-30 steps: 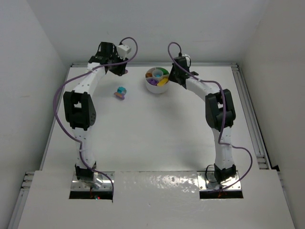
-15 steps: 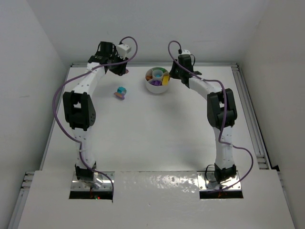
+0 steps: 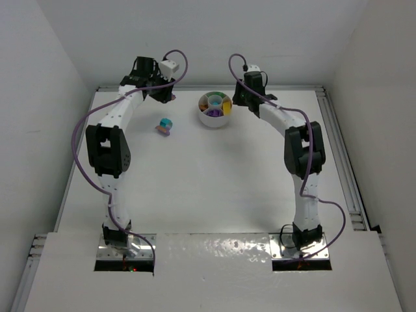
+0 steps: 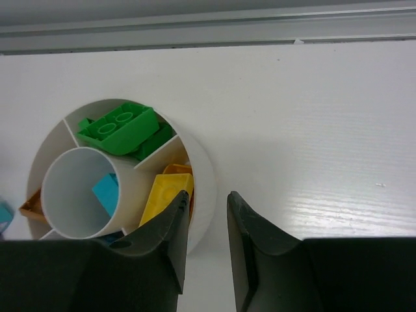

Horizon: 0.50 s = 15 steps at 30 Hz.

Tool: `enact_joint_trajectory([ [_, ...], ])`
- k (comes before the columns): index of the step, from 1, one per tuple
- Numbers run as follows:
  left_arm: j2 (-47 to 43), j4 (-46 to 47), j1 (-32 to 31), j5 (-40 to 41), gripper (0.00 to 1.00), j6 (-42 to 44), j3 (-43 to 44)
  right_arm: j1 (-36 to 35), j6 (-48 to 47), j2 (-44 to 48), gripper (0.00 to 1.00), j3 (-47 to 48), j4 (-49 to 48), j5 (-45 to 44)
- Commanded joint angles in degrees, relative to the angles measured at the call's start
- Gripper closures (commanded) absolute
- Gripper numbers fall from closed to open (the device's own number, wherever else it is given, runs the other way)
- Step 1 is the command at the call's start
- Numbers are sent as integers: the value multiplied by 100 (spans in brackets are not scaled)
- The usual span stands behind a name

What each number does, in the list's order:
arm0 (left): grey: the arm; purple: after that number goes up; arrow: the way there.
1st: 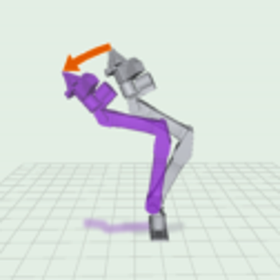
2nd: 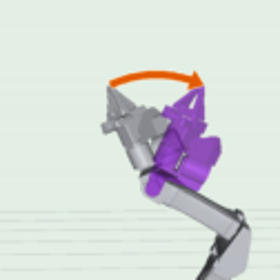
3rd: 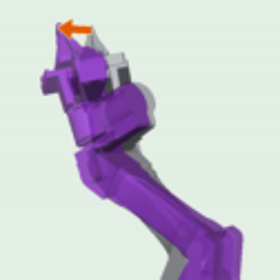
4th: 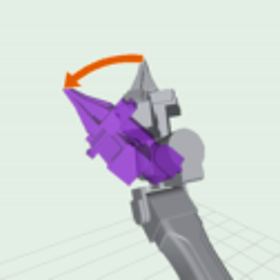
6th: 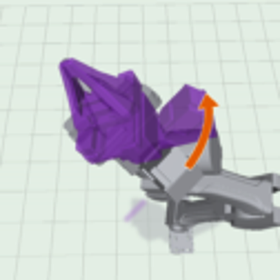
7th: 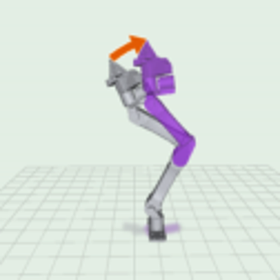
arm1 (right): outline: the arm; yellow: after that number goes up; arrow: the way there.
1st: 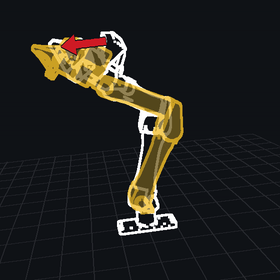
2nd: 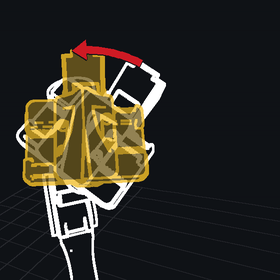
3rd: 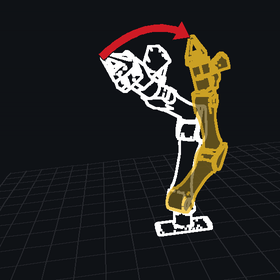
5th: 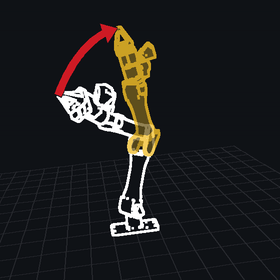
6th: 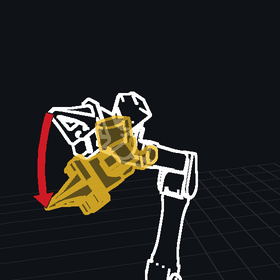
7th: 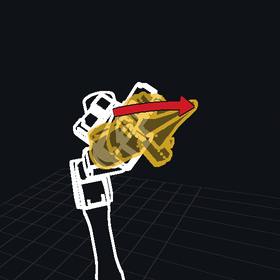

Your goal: Sort the legos into containers by color

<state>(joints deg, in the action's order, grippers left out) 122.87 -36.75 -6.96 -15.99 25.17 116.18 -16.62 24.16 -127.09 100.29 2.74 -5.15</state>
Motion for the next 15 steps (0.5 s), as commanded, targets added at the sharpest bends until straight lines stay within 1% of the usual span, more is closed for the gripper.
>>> enact_joint_trajectory([
  [1, -351, 1, 90, -106, 100, -56, 1, 19, 185, 711, 71, 465, 357, 4],
  [4, -316, 1, 90, -133, 100, -82, 71, -253, 168, 896, 71, 535, 805, 40],
  [5, -290, 1, 90, -141, 100, -100, 106, -489, 98, 914, 71, 657, 955, -29],
  [6, -272, 10, 90, -159, 100, -109, 124, -604, -59, 896, 71, 745, 1217, -248],
  [8, -246, 19, 90, -185, 100, -117, 150, -963, -245, 853, 71, 956, 1412, -477],
  [9, -237, 19, 90, -185, 100, -126, 159, -1027, -193, 765, 72, 1018, 1613, -705],
  [10, -228, 19, 90, -194, 100, -126, 159, -1053, -97, 712, 74, 1106, 1711, -724],
  [11, -220, 19, 90, -194, 100, -118, 159, -1062, 156, 651, 80, 1159, 1808, -742],
  [13, -211, 10, 90, -212, 100, -126, 159, -1062, 290, 431, 87, 1378, 2124, -760],
  [14, -219, 10, 90, -220, 100, -126, 159, -1071, 421, 343, 93, 1466, 2299, -751],
  [15, -219, 19, 90, -229, 100, -126, 159, -1071, 483, 264, 94, 1537, 2362, -733],
])
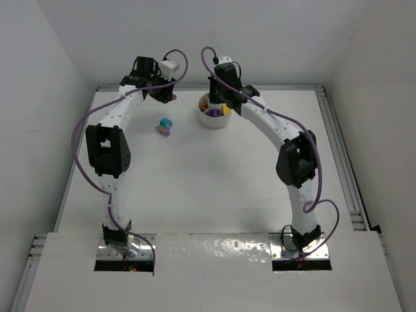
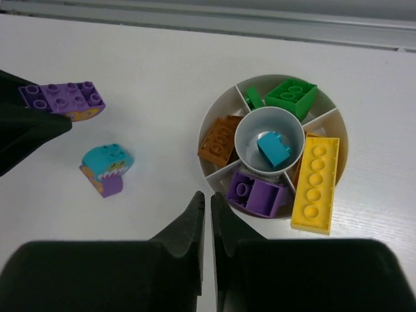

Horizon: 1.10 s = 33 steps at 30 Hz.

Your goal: Sort the legos into containers by color

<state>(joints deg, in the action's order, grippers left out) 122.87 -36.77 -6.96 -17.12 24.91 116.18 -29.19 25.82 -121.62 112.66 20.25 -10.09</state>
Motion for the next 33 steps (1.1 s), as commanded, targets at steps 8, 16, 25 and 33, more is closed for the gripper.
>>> enact_joint_trajectory([
  [8, -167, -5, 98, -168, 100, -117, 142, 36, 301, -679, 85, 661, 1007, -538],
  [16, -132, 4, 98, -353, 100, -170, 124, 36, 213, -784, 84, 493, 1025, -565],
  [25, -167, -49, 98, -344, 100, -161, 107, 36, 195, -1021, 86, 686, 1112, -749],
  [33, -158, -49, 107, -335, 100, -153, 98, 36, 124, -1250, 86, 854, 1139, -881],
])
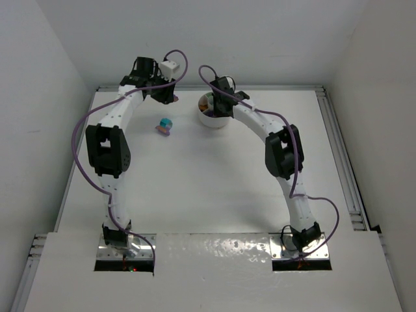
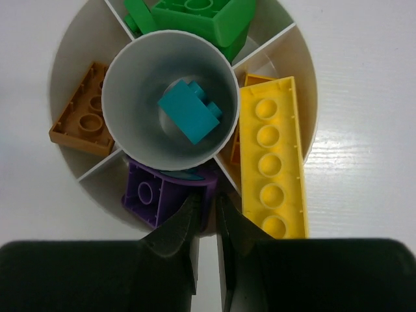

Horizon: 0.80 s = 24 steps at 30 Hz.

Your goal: Sort the legos into containers by color

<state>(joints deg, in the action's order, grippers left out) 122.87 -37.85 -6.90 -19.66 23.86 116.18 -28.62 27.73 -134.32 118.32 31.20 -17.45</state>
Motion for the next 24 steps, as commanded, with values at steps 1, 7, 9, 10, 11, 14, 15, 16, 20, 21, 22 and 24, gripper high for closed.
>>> enact_joint_trajectory([
  [1, -158, 58, 101, -82, 100, -56, 98, -21, -74, 3, 86, 288, 35, -170],
  [7, -175, 67, 101, -82, 100, -48, 71, -29, -109, -50, 88, 253, -157, -232],
  [9, -176, 58, 109, -64, 100, -56, 63, -21, -144, -42, 92, 183, -246, -224],
  [10, -176, 58, 110, -56, 100, -48, 54, -29, -153, -41, 99, 148, -350, -223],
  [11, -184, 67, 110, -64, 100, -56, 54, -29, -153, -15, 100, 95, -421, -215],
  [14, -193, 58, 118, -38, 100, -48, 54, -29, -188, 204, 100, -186, -693, -363],
  [15, -184, 58, 127, -29, 100, -39, 45, -38, -284, 266, 100, -248, -764, -425],
  [16, -193, 58, 127, -38, 100, -39, 45, -47, -364, 327, 100, -292, -904, -504],
  [20, -176, 67, 136, -47, 100, -39, 54, -143, -952, 486, 100, -205, -1028, -847],
  [21, -167, 75, 136, -47, 100, -39, 54, -144, -1145, 486, 100, -170, -985, -874],
  [22, -158, 84, 136, -38, 100, -48, 54, -152, -1234, 477, 100, -134, -958, -900],
  [24, -158, 84, 136, -47, 100, -48, 63, -187, -1515, 486, 100, -81, -905, -970],
])
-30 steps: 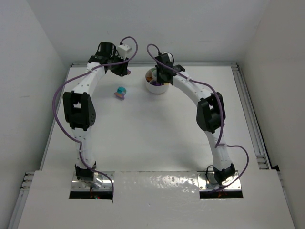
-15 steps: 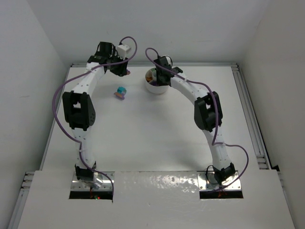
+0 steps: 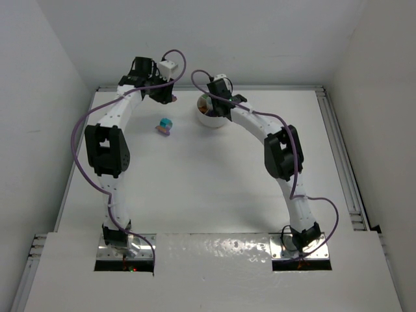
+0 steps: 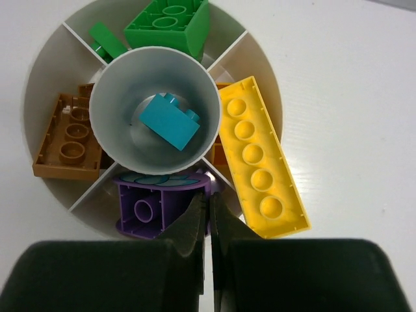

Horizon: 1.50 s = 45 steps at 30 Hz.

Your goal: Sort the legos into containers by color

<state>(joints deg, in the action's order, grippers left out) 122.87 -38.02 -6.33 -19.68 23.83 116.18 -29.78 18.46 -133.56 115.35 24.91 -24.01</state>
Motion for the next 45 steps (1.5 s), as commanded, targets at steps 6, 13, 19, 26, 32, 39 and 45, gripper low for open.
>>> enact_joint_trajectory([
  [6, -149, 111, 79, -53, 100, -46, 36, -186, -1072, 436, 100, 172, -337, -710],
  [13, -167, 102, 79, -44, 100, -37, 27, -432, -1941, 559, 100, 172, -768, -1193],
  [19, -158, 102, 79, -36, 100, -28, 19, -502, -2530, 629, 100, -56, -908, -1571],
  [26, -158, 128, 88, -62, 100, -46, 19, -546, -3111, 568, 100, -241, -1224, -1800],
  [32, -167, 102, 97, -44, 100, -19, 1, -617, -3322, 497, 100, -452, -1436, -1800],
  [39, -176, 93, 114, -62, 100, -19, -8, -634, -3331, 208, 100, -426, -1480, -1712],
  [45, -176, 111, 123, -88, 100, -19, 10, -643, -3480, 41, 100, -487, -1559, -1703],
])
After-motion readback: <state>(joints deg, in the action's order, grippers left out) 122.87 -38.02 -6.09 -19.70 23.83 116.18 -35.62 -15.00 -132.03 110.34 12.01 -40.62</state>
